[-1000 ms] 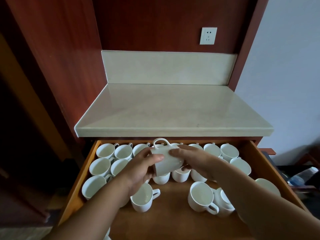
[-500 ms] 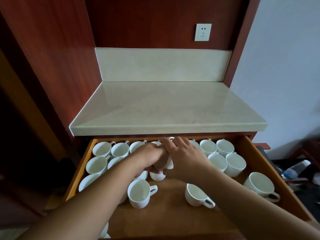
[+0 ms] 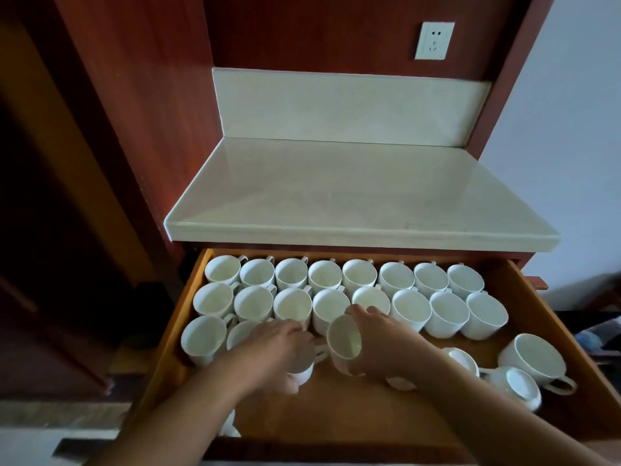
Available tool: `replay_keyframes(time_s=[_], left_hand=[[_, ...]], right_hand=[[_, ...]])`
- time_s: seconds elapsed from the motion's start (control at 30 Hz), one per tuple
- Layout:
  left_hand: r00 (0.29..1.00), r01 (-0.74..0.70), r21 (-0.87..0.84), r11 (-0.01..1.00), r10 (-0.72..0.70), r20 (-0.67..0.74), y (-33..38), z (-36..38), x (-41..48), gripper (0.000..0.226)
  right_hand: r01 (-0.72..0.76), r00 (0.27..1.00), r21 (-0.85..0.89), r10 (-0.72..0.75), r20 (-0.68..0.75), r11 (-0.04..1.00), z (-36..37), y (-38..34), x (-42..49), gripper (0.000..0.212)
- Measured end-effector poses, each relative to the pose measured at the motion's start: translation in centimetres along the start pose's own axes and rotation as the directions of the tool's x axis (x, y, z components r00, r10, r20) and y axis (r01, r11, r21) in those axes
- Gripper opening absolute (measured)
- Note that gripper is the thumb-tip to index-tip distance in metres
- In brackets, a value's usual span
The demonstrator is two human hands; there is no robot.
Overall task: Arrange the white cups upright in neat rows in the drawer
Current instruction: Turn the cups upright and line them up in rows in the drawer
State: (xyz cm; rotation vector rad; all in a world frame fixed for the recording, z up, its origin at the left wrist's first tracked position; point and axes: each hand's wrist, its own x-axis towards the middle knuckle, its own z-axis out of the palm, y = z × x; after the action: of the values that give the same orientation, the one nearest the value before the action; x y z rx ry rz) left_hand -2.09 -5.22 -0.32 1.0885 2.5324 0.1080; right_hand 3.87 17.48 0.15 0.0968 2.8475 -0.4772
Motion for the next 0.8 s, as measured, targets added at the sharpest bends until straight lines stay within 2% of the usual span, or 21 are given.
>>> replay_keyframes(time_s=[0.07,0.23,0.37,0.5,0.63,0.8], left_hand=[[1.0,-0.005,0.07,0.998,0.005,0.002,-0.1,1.1,0.4,0.073],[0.998,-0.011,0.065,0.998,0.016,-0.069,-0.5,2.8,1.1,0.085],[0.989,0.02,0.08,0.997,-0.008,-0.15,-0.4,3.1,1.4,0.067],[0.976,0.086,0.104,0.991,-0.062,-0.21,0.1,3.4,1.7,0.053],[0.969,0.132,0.148,0.98,-0.096,-0.23,0.8,3.3,2.0,0.047],[0.95,0.186,0.142,0.972,-0.141,-0.28,1.1,3.4,2.1,0.041]], right_hand=[[-0.008,0.999,-0.013,0.008,0.033,1.0,0.7,0.0,0.0,0.085],[-0.031,0.997,-0.075,0.036,0.061,0.997,2.6,0.1,0.2,0.08],[-0.046,0.995,-0.082,0.052,0.083,0.996,3.7,0.2,0.3,0.081],[-0.056,0.997,-0.045,0.058,0.045,0.997,4.5,0.3,0.3,0.078],[-0.054,0.998,-0.001,0.054,0.01,0.999,4.7,0.4,0.4,0.086],[-0.03,0.999,-0.033,0.03,-0.023,0.999,4.8,0.4,0.2,0.09]])
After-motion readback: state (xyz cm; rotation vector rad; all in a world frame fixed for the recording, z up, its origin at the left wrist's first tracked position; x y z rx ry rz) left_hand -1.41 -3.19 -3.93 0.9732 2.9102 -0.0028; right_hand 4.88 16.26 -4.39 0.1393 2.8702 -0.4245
